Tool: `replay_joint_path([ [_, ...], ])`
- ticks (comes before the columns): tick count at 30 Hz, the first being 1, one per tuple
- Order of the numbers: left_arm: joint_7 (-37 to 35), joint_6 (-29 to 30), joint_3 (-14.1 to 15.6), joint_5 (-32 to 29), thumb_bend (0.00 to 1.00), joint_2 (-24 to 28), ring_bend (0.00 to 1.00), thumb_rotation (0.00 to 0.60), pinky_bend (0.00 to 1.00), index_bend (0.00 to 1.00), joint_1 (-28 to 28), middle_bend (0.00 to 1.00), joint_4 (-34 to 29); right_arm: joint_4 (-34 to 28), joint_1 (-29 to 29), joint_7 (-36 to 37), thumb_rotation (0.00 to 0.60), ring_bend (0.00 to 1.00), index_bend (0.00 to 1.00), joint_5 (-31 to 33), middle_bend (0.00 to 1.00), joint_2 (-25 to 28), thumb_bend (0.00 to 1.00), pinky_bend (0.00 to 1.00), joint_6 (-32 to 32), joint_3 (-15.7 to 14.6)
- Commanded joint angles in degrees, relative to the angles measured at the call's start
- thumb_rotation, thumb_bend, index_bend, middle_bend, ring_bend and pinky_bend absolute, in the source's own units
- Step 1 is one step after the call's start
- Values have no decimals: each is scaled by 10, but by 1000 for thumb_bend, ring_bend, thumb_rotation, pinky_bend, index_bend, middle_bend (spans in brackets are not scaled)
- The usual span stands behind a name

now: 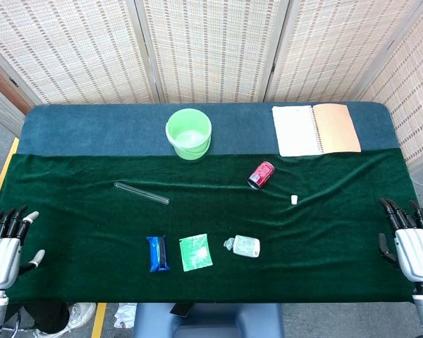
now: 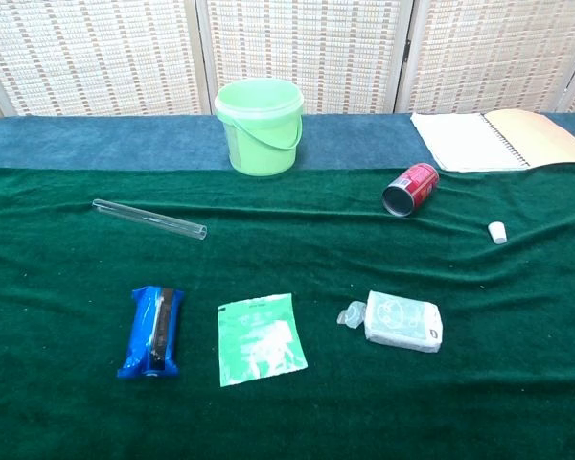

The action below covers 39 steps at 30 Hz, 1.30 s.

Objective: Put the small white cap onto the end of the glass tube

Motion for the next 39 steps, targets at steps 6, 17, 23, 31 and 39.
replay_joint_path([
  [6,3,0,0,3,276,-3,93,600,0,200,-2,106,-1,1,4,0,600,223,33,4,171,-3,632,0,-10,1],
  [17,3,-1,1,2,276,-3,94,600,0,201,-2,107,-1,-2,8,-6,600,239,33,4,184,-5,632,0,-13,3],
  [23,2,-3,2,2,276,-4,94,600,0,204,-1,109,-1,-13,26,-42,600,414,44,30,368,-7,632,116,-45,13],
  [31,0,-2,4,1,276,-7,95,600,0,211,1,111,1,-16,73,-76,600,759,68,72,627,-22,632,627,-118,30],
  [39,-2,-4,7,0,276,-7,97,600,0,223,2,114,4,27,141,-68,600,999,166,162,805,-53,639,878,-253,49],
])
